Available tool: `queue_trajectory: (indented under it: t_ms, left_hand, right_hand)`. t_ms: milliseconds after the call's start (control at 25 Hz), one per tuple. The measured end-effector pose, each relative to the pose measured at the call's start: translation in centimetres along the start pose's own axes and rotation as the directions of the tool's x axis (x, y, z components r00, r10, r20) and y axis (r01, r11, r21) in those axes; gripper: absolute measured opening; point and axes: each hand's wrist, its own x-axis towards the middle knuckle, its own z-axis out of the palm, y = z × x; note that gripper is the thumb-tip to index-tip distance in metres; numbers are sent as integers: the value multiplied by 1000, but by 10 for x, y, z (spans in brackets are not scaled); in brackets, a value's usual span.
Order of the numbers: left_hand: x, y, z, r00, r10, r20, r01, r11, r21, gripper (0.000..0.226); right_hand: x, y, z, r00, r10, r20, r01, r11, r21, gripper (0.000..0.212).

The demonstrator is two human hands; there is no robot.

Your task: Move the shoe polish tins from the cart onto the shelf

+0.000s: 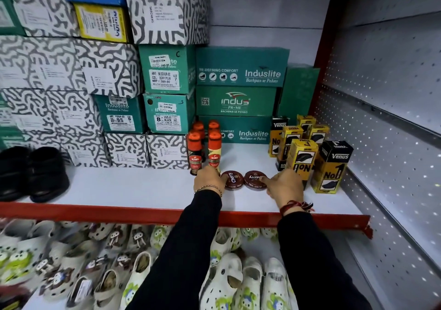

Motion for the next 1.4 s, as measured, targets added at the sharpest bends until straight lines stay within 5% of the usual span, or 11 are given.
queue_trajectory:
  t_ms: [200, 320, 520, 800, 1080, 1400]
  left_hand:
    - [-31, -3, -23, 951, 140, -274, -143, 990, 9, 36]
    - [-38, -12, -43, 852, 342, -396, -300, 939, 168, 42]
    - [-58, -56, -88, 769, 445, -458, -262, 874, 410, 59]
    - [-123, -157, -153, 746, 317, -586, -51, 904, 425, 61]
    - [-195, -274, -188, 726, 40, -687, 265, 905, 332, 59]
    - [-266, -426, -151, 635, -398, -662, 565, 824, 46, 60]
  right_hand:
    - [-32, -27, -20, 922, -369, -116, 383, 912, 146, 36]
    - [-42, -45, -12, 793, -607, -47, 609, 787, 97, 45]
    - [-79, -87, 19, 590, -808, 7, 807, 589, -32, 67]
    - [-175, -135, 89, 413, -905, 102, 900, 423, 109, 70]
    - [-287, -146, 176, 185, -932, 311, 906, 284, 313, 69]
    - [-398, -102, 302, -157, -723, 673, 856, 240, 458, 65]
